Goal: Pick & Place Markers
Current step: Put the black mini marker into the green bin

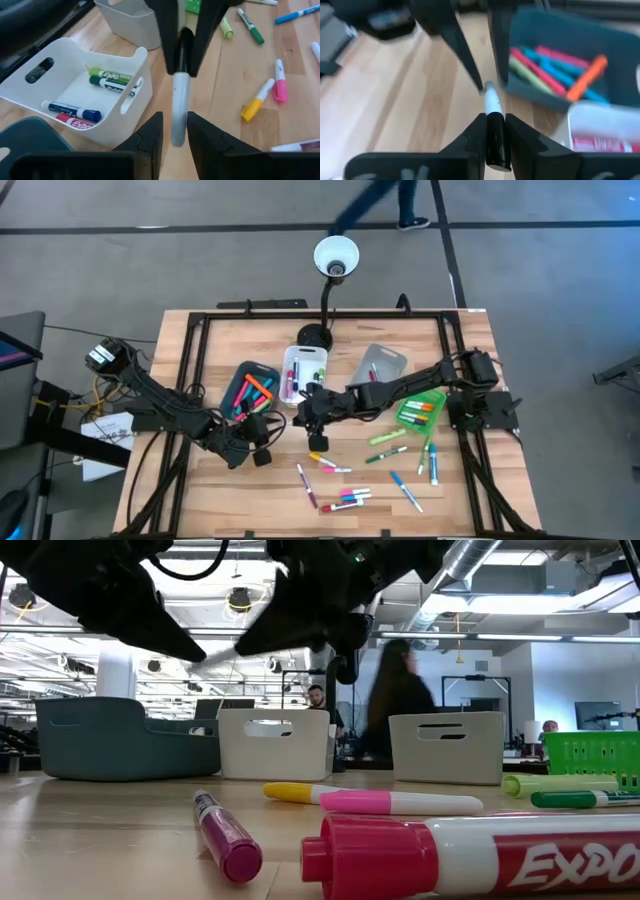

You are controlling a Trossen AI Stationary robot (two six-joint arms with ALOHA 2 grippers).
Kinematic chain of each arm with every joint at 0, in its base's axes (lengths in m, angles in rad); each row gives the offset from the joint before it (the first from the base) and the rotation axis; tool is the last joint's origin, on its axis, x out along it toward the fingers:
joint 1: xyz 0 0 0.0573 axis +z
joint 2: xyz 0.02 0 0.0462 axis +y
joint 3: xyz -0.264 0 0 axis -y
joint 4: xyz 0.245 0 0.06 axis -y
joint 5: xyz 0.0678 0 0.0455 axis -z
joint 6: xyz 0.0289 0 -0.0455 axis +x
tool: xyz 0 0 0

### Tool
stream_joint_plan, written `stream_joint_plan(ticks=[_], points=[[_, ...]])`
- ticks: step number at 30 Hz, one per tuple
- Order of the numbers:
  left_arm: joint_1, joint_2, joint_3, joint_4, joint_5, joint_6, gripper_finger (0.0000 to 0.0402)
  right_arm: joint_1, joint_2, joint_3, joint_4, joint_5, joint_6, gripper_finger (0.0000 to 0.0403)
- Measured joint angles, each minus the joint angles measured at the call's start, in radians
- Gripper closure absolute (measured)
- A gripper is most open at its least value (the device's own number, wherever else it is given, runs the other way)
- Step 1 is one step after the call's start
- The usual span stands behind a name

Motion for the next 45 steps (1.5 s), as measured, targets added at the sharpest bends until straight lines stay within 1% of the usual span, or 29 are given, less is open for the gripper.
stream_joint_plan(ticks=[3,5,7,10,13,16,18,20,24,27,30,33,37,40,45], points=[[0.0,0.0,0.0,0.0,-0.005,0.0,0.0314,0.001,-0.008,0.0,-0.089,0.031,0.046,0.0365],[0.0,0.0,0.0,0.0,-0.005,-0.002,0.0314,0.001,-0.026,0.0,-0.157,0.034,0.091,0.0367],[0.0,0.0,0.0,0.0,-0.005,-0.004,0.0314,0.001,-0.058,0.0,-0.238,0.043,0.143,0.0366],[0.0,0.0,0.0,0.002,-0.004,-0.004,0.0314,0.007,-0.12,0.0,-0.36,0.083,0.234,0.0351],[-0.001,0.0,0.0,0.003,-0.003,-0.015,0.0314,0.032,-0.2,0.0,-0.529,0.169,0.33,0.0346],[-0.001,0.0,0.0,0.003,0.004,-0.041,0.0314,0.076,-0.285,0.0,-0.742,0.298,0.46,0.0356],[-0.001,0.0,0.0,0.003,0.013,-0.06,0.0314,0.114,-0.338,0.0,-0.905,0.382,0.575,0.0364],[-0.001,0.0,0.0,0.003,0.026,-0.073,0.0314,0.16,-0.381,-0.001,-1.053,0.434,0.726,0.0367],[-0.001,0.0,0.0,0.004,0.063,-0.108,0.0314,0.279,-0.454,-0.065,-1.219,0.505,1.047,0.0354],[-0.001,0.0,0.0,0.004,0.074,-0.109,0.0314,0.365,-0.495,-0.142,-1.342,0.536,1.321,0.0348],[-0.001,0.0,0.0,0.004,0.074,-0.11,0.0314,0.421,-0.527,-0.236,-1.449,0.534,1.568,0.0354],[-0.001,0.0,0.0,0.004,0.074,-0.109,0.0314,0.444,-0.572,-0.33,-1.465,0.471,1.748,0.0363],[-0.001,0.0,0.0,0.004,0.073,-0.107,0.0314,0.446,-0.617,-0.419,-1.417,0.389,1.843,0.0361],[-0.001,0.0,0.0,0.004,0.061,-0.106,0.0314,0.439,-0.628,-0.463,-1.374,0.371,1.856,0.0349],[-0.001,0.0,0.0,0.004,0.059,-0.105,0.0314,0.412,-0.613,-0.516,-1.271,0.369,1.782,0.0343]])
